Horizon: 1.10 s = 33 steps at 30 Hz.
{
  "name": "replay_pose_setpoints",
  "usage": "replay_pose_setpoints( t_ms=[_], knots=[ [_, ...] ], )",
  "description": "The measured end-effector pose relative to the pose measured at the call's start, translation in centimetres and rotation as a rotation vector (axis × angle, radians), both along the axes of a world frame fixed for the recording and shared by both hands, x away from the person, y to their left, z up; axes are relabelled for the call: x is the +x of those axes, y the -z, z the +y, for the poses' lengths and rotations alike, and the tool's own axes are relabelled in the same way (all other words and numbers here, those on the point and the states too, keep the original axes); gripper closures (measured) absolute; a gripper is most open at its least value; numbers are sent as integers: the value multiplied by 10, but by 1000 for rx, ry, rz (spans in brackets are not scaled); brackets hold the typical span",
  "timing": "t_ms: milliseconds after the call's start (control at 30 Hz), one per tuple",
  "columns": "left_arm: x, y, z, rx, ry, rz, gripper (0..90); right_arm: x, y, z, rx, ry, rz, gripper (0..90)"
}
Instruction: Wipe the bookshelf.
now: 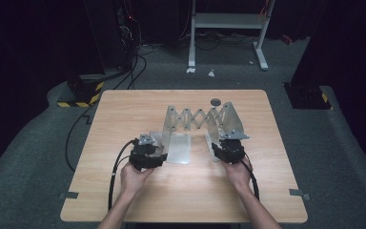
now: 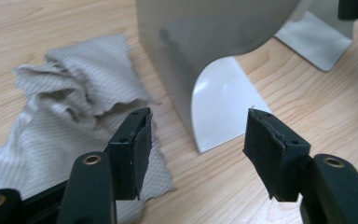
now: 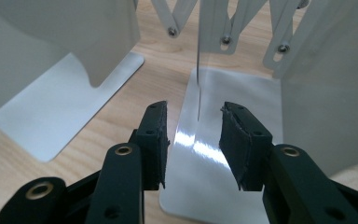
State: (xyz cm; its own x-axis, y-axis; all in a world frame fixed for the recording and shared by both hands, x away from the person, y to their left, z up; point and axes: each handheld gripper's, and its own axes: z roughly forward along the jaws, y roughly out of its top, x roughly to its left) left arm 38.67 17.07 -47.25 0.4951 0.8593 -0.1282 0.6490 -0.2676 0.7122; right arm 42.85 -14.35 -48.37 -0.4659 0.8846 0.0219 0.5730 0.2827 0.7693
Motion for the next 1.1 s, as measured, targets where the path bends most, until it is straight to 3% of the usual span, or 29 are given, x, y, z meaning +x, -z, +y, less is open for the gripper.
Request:
replay_pose_setpoints(
  t_ms=[67, 133, 367, 467, 533, 600, 667, 767, 867, 1100],
  knots=[
    [1, 0, 4, 19, -8, 8, 392, 5, -2, 3, -4, 9, -6, 617],
    [0, -1, 9, 31, -47, -2, 376, 7, -3, 4, -1, 14, -11, 618],
    [10, -2, 25, -3, -112, 5, 353, 18, -10, 10, -7, 42, -22, 676],
    [15, -1, 28, -8, -126, 22, 352, 20, -13, 13, -12, 50, -34, 756],
    [19, -3, 29, -1, -128, 25, 352, 20, -13, 14, -15, 49, -37, 785],
    [19, -5, 28, 15, -134, 3, 355, 20, -13, 15, -31, 47, -63, 849],
    [19, -7, 26, 27, -130, -16, 360, 19, -13, 17, -40, 43, -68, 855],
    [21, -8, 26, 0, -137, -15, 363, 19, -13, 17, -52, 45, -75, 872],
    [23, -9, 25, 0, -133, -11, 365, 19, -13, 15, -52, 46, -74, 885],
    [23, -12, 13, -19, -77, 1, 367, 18, -12, 10, -23, 44, -68, 893]
  ],
)
